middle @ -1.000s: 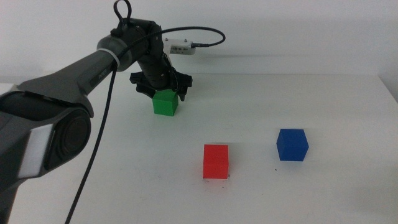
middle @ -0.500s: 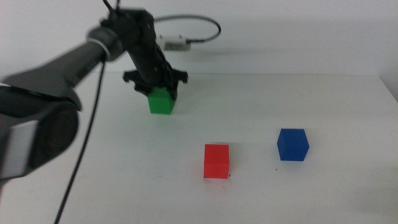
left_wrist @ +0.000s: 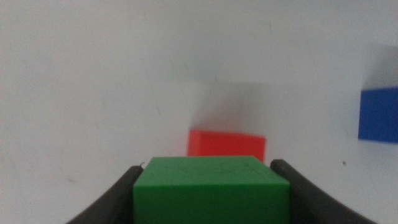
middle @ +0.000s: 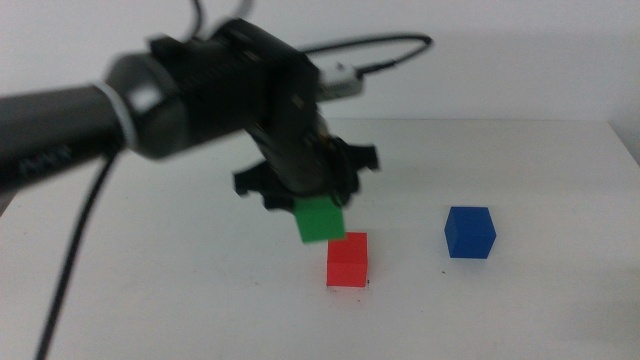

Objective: Stack red cubes first, then green, then blue cubes in a specific spot.

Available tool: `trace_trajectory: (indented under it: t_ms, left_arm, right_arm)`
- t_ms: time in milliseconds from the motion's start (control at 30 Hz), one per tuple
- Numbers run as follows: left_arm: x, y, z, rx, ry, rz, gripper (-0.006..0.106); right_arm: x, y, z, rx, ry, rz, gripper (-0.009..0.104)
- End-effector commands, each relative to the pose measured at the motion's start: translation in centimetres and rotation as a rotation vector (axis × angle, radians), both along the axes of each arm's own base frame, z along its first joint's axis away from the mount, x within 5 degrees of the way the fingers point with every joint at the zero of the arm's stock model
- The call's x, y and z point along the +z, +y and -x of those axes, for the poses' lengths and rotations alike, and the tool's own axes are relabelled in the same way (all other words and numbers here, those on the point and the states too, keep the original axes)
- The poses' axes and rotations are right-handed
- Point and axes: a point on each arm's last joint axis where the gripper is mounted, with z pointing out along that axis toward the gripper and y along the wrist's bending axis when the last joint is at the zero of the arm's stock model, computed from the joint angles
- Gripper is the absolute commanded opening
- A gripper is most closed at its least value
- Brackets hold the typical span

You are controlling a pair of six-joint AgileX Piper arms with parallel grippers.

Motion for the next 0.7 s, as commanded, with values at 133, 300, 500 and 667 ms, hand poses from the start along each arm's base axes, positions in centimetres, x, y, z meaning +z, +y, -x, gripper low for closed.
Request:
trace_trajectory:
  t_ms: [133,300,500,667]
  left_arm:
    - [-0.9,-2.9,2.2,-0.02,-0.021,-0.026,0.032]
    - [-1.0,-3.7,1.4,-0.075,-0.064,-0.04,0.032]
    - [-1.5,-4.3,0.4,-0.079,-0.046,-0.071,0.032]
    - [-2.8,-4.7,-0.1,-0.088,-0.026,-0.097,0.032]
  right_arm:
    - [0.0,0.0,0.0,-0.004,-0.011,0.008,0.085]
    - [0.0,0.0,0.0,-0.004,-0.011,0.008,0.085]
    - [0.0,0.0,0.0,-0.004,-0.011,0.008,0.085]
    - [0.0,0.0,0.0,-0.004,-0.011,0.008,0.085]
